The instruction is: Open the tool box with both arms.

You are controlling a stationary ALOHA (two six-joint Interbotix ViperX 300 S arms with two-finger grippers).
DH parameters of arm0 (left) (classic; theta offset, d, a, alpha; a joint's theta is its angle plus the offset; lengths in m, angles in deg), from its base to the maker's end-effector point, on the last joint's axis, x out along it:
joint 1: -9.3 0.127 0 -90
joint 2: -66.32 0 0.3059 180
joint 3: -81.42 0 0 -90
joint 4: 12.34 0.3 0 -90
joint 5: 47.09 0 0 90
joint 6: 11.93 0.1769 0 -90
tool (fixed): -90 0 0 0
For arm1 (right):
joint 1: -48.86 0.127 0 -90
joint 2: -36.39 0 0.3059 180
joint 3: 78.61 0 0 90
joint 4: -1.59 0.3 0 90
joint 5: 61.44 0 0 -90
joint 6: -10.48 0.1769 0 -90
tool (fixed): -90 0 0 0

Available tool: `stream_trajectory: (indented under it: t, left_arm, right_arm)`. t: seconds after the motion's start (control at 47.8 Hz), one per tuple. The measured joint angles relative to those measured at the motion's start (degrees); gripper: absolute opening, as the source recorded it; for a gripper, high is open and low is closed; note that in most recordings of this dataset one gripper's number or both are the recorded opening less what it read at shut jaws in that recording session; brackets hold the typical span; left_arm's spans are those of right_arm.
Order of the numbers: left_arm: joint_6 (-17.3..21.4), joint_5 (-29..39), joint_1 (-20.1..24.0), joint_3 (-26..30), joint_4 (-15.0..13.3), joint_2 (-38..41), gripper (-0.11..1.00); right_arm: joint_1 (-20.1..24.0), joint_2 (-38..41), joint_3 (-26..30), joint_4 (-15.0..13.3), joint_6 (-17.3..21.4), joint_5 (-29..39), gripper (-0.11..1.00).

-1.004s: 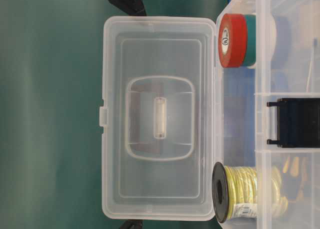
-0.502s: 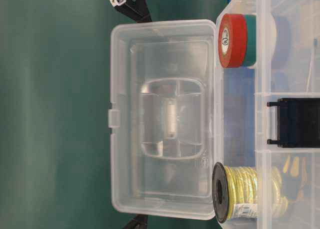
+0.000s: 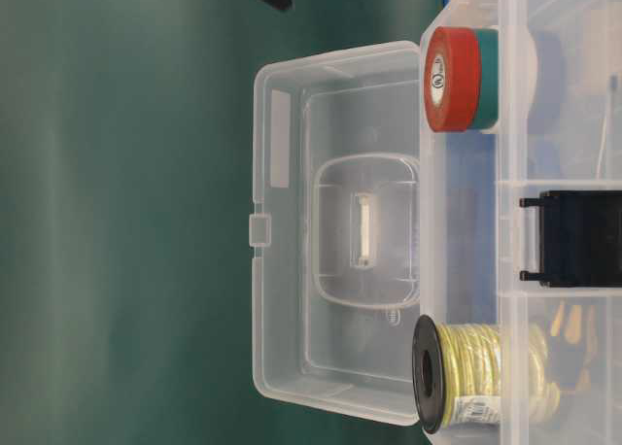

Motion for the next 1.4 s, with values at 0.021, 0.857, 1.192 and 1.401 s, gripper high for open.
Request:
stream_trajectory:
  t: [0.021, 0.857, 1.192, 1.401]
  left_arm:
    - [0.0, 0.4, 0.2, -0.3, 0.0, -0.8, 0.85]
    - [-2.7, 13.6, -10.2, -4.9, -0.1, -17.8, 0.85]
    - [-3.3, 19.9, -25.2, -6.0, 0.0, -21.3, 0.85]
    - [-3.2, 20.8, -34.6, -6.1, 0.0, -21.4, 0.85]
  right_arm:
    - [-0.1, -0.6, -0.3, -0.1, 0.0, 0.4, 0.85]
    - [9.1, -9.2, -3.4, 0.4, 0.9, 8.7, 0.85]
    - [27.8, -12.7, -4.4, 1.2, 1.0, 13.4, 0.85]
    - [36.0, -12.1, -4.4, 1.3, 1.0, 14.4, 0.85]
